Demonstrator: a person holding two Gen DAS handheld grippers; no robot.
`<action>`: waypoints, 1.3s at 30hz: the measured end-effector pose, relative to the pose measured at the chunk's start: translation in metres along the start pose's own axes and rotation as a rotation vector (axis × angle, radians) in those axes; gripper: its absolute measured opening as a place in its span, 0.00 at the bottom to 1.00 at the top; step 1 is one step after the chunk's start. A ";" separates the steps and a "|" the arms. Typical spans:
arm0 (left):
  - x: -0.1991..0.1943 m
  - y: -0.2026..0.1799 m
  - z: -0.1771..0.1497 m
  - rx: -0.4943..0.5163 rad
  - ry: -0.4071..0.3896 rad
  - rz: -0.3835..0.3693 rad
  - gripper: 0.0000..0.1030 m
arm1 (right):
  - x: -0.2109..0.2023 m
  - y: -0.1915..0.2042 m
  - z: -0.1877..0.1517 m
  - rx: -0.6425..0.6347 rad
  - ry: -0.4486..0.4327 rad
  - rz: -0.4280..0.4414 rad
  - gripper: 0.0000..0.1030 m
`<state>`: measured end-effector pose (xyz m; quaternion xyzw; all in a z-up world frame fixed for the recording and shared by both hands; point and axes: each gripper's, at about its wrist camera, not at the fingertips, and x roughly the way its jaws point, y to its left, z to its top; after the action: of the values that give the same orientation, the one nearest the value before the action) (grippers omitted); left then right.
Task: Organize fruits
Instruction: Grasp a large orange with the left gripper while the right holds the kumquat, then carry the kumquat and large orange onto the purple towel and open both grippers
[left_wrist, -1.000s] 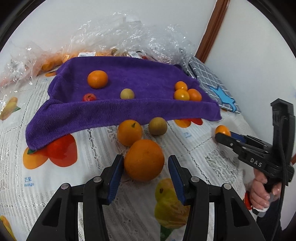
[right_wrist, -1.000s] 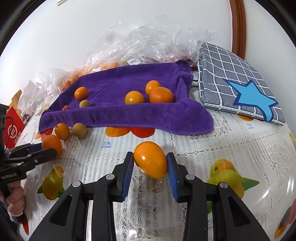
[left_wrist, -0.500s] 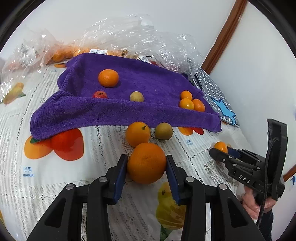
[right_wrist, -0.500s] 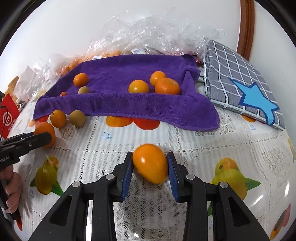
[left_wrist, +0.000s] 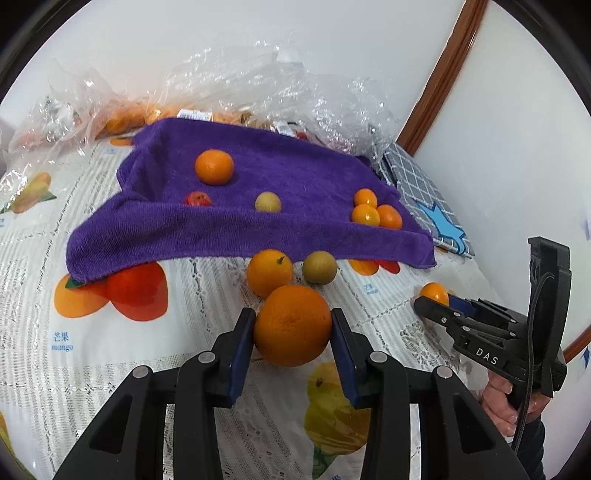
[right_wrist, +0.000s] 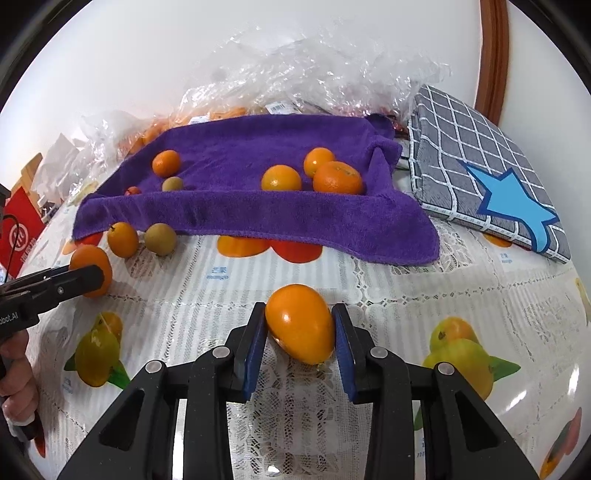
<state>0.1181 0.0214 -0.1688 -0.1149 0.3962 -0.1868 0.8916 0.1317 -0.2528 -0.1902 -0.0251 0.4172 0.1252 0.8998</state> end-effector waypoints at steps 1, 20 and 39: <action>-0.001 0.000 0.000 -0.003 -0.007 0.003 0.37 | -0.001 -0.001 0.000 0.003 -0.006 0.006 0.34; -0.024 0.014 0.006 -0.064 -0.153 0.093 0.37 | -0.011 -0.010 -0.002 0.073 -0.061 0.056 0.34; -0.051 0.050 0.014 -0.219 -0.244 0.102 0.37 | -0.024 -0.020 0.003 0.113 -0.057 0.058 0.34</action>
<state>0.1097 0.0889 -0.1436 -0.2128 0.3086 -0.0815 0.9235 0.1236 -0.2767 -0.1710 0.0412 0.3985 0.1282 0.9072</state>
